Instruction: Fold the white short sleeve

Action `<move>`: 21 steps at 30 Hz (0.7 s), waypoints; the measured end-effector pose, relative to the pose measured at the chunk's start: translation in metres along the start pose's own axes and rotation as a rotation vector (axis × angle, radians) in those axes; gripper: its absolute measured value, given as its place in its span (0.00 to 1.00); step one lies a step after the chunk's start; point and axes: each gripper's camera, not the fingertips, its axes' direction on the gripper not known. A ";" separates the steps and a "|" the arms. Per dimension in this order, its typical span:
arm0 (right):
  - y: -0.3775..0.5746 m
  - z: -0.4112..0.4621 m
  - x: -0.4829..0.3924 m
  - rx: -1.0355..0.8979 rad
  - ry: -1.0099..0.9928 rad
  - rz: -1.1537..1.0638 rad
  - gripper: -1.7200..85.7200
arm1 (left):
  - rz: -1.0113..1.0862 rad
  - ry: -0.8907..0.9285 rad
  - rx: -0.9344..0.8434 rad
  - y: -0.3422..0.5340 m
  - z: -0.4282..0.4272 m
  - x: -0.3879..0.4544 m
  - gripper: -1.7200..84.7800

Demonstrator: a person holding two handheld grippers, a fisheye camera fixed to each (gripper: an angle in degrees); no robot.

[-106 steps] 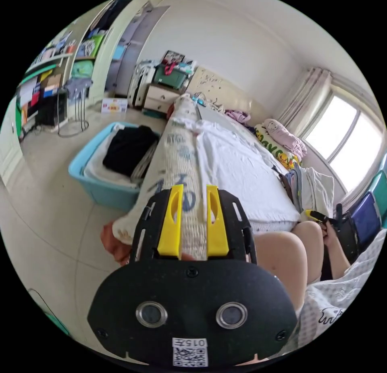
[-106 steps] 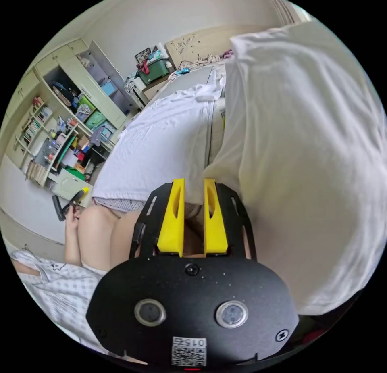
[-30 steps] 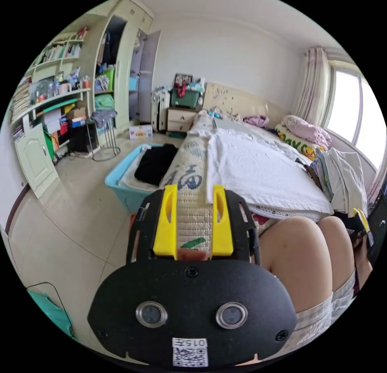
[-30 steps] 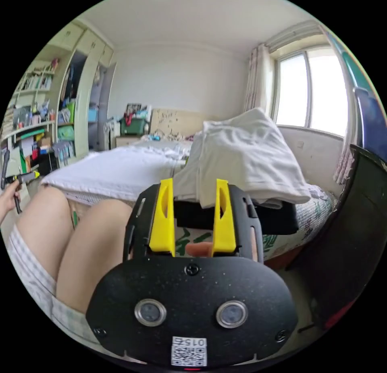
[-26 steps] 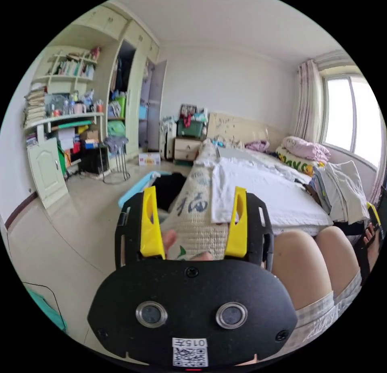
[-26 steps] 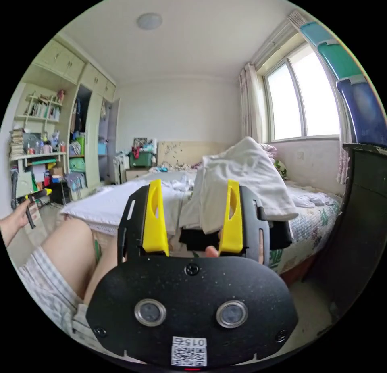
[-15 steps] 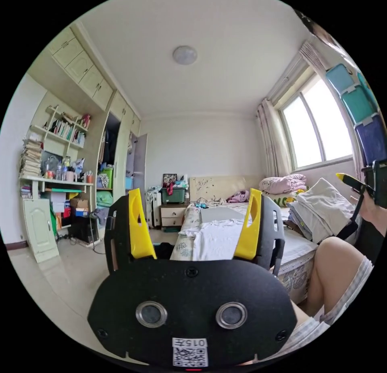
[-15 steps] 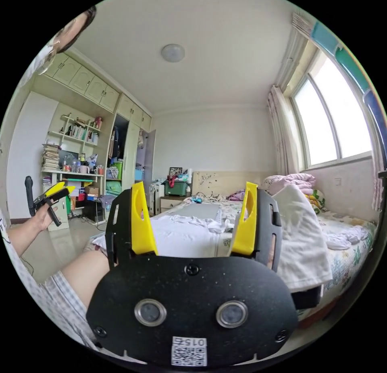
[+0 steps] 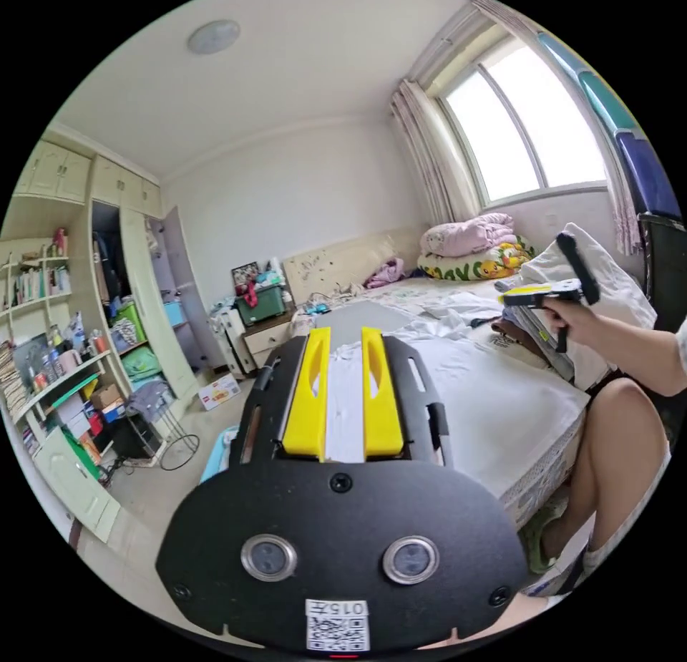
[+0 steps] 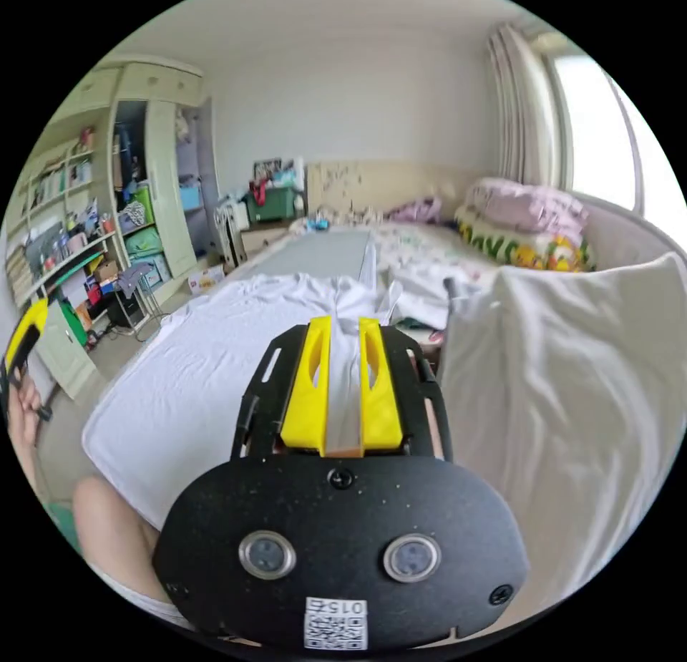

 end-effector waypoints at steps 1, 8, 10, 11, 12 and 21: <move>-0.025 0.035 0.015 -0.063 -0.019 0.057 0.09 | 0.016 0.062 -0.016 -0.013 0.040 0.012 0.12; -0.091 0.172 0.092 -0.186 -0.021 0.296 0.11 | -0.034 0.405 -0.233 -0.073 0.315 0.077 0.13; -0.101 0.202 0.100 -0.258 0.036 0.316 0.10 | 0.016 0.482 -0.345 -0.087 0.419 0.123 0.13; -0.105 0.208 0.100 -0.276 0.049 0.311 0.09 | 0.026 0.497 -0.353 -0.089 0.442 0.136 0.13; -0.110 0.216 0.099 -0.292 0.052 0.285 0.09 | 0.044 0.516 -0.351 -0.091 0.482 0.163 0.13; -0.151 0.240 0.114 -0.257 -0.024 0.254 0.02 | -0.001 0.519 -0.526 -0.078 0.715 0.277 0.11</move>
